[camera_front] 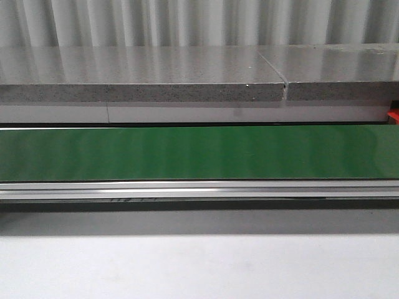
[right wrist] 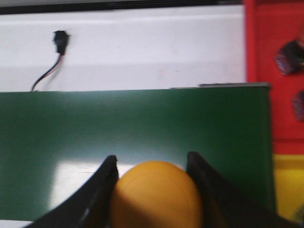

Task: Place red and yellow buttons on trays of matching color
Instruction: 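Lower the yellow button into the yellow tray and open the right gripper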

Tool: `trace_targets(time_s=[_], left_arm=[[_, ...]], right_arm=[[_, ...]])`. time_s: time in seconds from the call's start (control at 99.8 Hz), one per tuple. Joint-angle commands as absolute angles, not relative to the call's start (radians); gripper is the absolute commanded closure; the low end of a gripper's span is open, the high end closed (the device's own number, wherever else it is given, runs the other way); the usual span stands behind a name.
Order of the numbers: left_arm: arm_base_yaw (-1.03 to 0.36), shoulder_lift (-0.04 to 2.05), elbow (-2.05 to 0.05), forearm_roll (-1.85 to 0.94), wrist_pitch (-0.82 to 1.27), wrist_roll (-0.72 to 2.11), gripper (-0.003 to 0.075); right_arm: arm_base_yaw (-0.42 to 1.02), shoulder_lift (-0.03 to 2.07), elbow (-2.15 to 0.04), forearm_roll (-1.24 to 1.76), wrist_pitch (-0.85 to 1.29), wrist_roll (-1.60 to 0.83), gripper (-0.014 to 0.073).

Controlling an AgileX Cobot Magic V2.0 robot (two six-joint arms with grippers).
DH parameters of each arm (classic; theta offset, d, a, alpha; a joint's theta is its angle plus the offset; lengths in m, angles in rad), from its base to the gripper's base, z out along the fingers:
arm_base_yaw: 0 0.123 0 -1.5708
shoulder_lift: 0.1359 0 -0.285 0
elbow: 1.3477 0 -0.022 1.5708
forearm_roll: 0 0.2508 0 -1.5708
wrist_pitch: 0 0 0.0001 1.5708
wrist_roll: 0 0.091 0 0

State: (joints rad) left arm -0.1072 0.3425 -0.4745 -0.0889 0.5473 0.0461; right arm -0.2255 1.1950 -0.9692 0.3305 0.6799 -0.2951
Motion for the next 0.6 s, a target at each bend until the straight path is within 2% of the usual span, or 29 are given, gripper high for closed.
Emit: trace_targets(time_s=[0.0,0.291,0.591], left_arm=[[-0.113,0.347,-0.501,-0.098,0.478,0.044,0.0741],[-0.113,0.347,-0.501,-0.098,0.478,0.044,0.0741],[-0.113,0.347,-0.501,-0.098,0.478,0.044,0.0741]], right_arm=[[-0.296,1.126,-0.993,0.250,0.676,-0.203,0.0393],[-0.543,1.060,-0.950,0.040,0.732,0.100,0.0393],[-0.587,1.056,-0.761,-0.234,0.533,0.399,0.0393]])
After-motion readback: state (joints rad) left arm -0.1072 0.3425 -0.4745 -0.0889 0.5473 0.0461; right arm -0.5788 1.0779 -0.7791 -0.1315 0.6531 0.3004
